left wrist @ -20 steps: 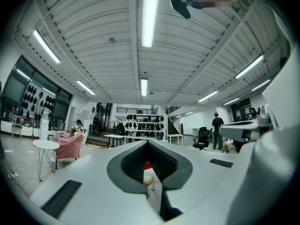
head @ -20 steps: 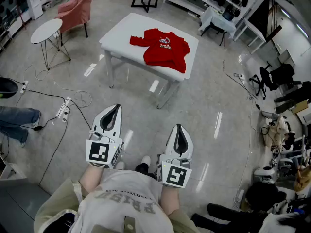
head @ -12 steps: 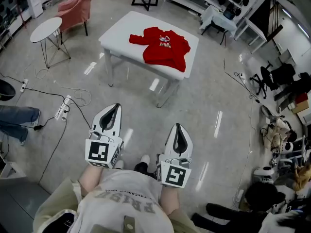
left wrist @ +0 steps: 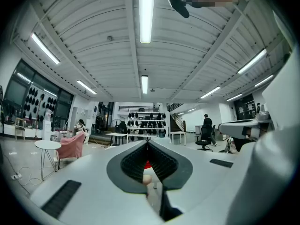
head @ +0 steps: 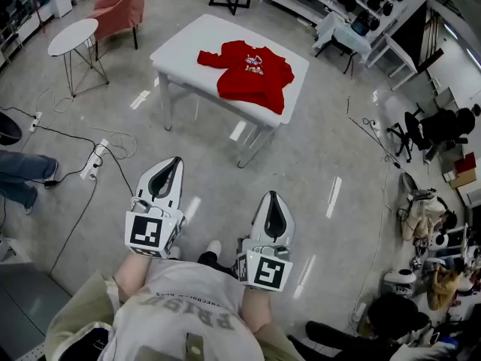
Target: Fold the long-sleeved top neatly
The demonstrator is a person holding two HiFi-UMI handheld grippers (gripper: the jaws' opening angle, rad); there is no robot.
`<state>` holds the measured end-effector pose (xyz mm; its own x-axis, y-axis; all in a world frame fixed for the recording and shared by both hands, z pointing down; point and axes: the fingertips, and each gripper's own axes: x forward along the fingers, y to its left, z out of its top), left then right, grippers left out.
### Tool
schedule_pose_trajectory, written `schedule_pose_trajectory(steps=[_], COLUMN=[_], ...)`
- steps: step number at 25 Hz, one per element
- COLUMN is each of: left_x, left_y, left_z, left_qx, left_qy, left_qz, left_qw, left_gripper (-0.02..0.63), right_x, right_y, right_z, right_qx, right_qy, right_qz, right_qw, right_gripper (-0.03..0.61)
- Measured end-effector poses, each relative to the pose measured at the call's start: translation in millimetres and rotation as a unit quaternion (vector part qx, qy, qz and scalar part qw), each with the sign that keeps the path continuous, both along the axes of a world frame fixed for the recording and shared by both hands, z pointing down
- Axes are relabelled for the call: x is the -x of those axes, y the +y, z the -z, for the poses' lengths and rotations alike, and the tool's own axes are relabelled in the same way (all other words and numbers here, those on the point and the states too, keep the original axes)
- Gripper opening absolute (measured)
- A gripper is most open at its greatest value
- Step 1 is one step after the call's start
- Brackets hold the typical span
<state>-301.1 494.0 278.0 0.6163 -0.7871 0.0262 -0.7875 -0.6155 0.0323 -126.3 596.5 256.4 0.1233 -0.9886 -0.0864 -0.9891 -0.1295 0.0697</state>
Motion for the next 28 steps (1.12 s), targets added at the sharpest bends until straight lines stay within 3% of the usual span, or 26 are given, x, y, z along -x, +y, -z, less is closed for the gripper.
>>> schedule_pose_trajectory(steps=[3, 5, 7, 8, 10, 12, 20, 28], left_x=[-12.1, -24.1, -40.2, -48.7, -64.1, -76.6, -109.2, -102.8], left_y=[-4.3, -5.3, -5.8, -6.4, -8.1, -10.1, -9.9, -21.5], left_z=[-0.7, -1.4, -4.0, -6.1, -9.2, -12.7, -25.0, -42.1], left_qx=[0.0, 0.003, 0.009, 0.013, 0.017, 0.024, 0.036, 0.064], left_qy=[-0.004, -0.002, 0.005, 0.007, 0.008, 0.006, -0.018, -0.043], left_qz=[0.002, -0.008, -0.025, -0.032, -0.042, -0.046, -0.019, 0.009], left_qw=[1.0, 1.0, 0.9996, 0.9994, 0.9989, 0.9986, 0.999, 0.997], left_gripper=[0.014, 0.027, 0.178, 0.266, 0.376, 0.404, 0.414, 0.414], right_x=[-9.5, -16.0, -27.8, -34.5, -47.0, -58.0, -95.3, -112.5], right_y=[-5.5, -9.6, -13.3, -15.2, -19.7, -24.7, -35.1, -51.2], right_z=[-4.1, -5.3, -5.9, -6.8, -9.7, -12.6, -23.5, -40.2], right_qx=[-0.011, -0.02, -0.032, -0.033, -0.029, -0.024, -0.015, 0.005], right_qy=[-0.041, -0.06, -0.069, -0.068, -0.06, -0.055, -0.055, -0.073], right_qz=[0.05, 0.089, 0.112, 0.118, 0.125, 0.132, 0.159, 0.158], right_qw=[0.998, 0.994, 0.991, 0.99, 0.99, 0.989, 0.986, 0.985], right_gripper=[0.006, 0.199, 0.366, 0.393, 0.423, 0.428, 0.428, 0.428])
